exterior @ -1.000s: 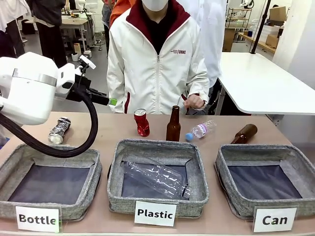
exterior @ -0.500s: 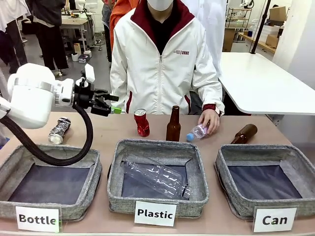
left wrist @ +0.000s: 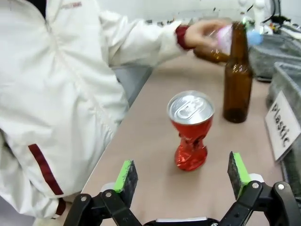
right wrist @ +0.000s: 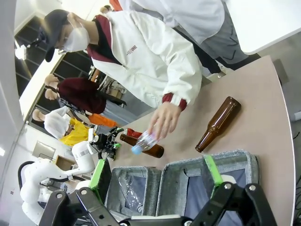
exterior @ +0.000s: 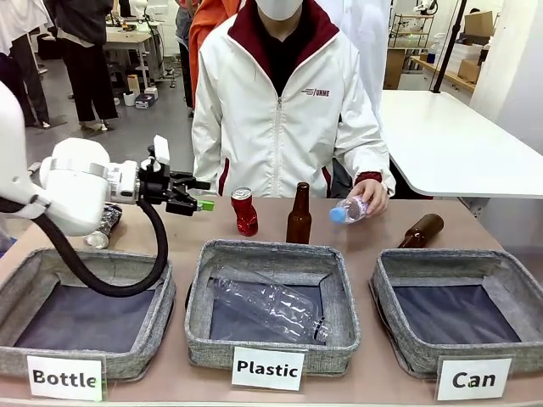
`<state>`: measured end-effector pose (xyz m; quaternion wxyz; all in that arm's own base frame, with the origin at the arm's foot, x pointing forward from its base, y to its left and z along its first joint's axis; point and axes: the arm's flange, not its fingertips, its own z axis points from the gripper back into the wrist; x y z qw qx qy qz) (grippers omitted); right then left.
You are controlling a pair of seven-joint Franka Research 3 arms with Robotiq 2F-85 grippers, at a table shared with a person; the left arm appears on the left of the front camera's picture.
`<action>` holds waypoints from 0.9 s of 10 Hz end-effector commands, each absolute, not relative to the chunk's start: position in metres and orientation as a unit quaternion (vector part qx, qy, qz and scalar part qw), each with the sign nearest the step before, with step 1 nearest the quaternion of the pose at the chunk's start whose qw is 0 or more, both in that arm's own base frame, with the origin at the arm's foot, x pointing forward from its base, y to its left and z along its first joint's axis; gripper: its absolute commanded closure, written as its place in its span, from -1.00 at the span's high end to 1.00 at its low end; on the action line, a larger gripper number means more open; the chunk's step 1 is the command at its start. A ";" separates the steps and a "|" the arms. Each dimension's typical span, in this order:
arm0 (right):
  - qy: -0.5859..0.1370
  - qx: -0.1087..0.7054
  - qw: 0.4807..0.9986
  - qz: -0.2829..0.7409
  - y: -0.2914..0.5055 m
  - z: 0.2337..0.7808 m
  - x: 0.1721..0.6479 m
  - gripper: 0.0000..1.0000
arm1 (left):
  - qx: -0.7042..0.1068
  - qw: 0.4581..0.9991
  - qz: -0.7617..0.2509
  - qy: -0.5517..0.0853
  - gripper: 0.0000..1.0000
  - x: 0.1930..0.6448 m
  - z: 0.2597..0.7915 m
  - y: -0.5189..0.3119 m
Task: Sort the can waste into the basket.
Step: Pick up the can waste from the table and place it in the right Fabric basket.
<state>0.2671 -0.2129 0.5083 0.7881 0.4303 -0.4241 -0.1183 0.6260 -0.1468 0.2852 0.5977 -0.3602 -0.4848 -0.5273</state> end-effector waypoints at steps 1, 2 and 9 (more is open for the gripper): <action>-0.439 0.430 0.781 -0.108 -0.214 0.508 0.271 1.00 | -0.351 0.621 -0.524 -0.465 1.00 0.642 0.283 -0.160; -0.439 0.430 0.781 -0.108 -0.214 0.508 0.271 1.00 | -0.349 0.626 -0.526 -0.457 1.00 0.642 0.279 -0.164; -0.439 0.430 0.781 -0.108 -0.214 0.508 0.271 1.00 | -0.365 0.621 -0.527 -0.451 1.00 0.647 0.290 -0.161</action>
